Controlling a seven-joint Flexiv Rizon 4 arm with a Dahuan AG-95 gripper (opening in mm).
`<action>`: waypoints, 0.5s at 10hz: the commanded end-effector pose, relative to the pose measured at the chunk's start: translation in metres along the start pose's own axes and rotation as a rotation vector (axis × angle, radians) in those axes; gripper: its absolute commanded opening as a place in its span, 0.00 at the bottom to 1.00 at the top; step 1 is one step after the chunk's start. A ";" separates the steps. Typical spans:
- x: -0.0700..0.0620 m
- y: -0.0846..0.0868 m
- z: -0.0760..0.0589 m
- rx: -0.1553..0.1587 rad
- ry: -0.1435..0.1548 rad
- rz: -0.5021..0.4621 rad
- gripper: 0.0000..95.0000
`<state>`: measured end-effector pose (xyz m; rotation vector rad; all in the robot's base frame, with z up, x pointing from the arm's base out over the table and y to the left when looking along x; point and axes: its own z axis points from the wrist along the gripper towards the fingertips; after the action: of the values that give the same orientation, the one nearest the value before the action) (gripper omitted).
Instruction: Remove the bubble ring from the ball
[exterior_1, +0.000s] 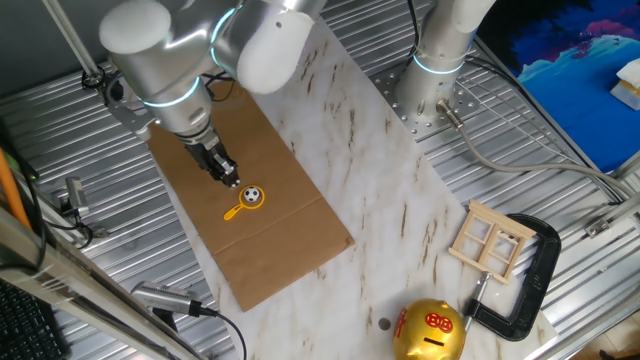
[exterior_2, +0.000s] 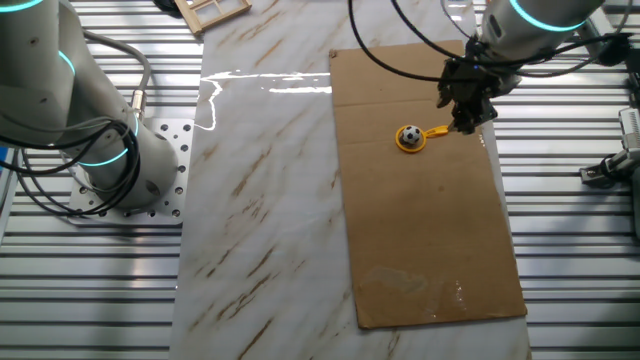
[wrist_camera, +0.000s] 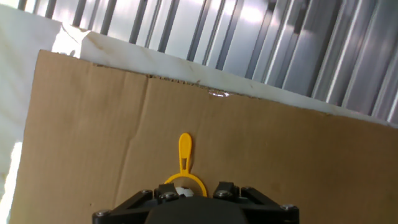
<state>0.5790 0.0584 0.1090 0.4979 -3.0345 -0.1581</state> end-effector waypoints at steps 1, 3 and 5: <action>-0.002 0.008 0.010 -0.016 -0.026 0.050 0.40; -0.007 0.011 0.016 -0.023 -0.032 0.070 0.40; -0.011 0.008 0.025 -0.027 -0.033 0.073 0.40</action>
<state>0.5875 0.0709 0.0807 0.3861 -3.0737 -0.2104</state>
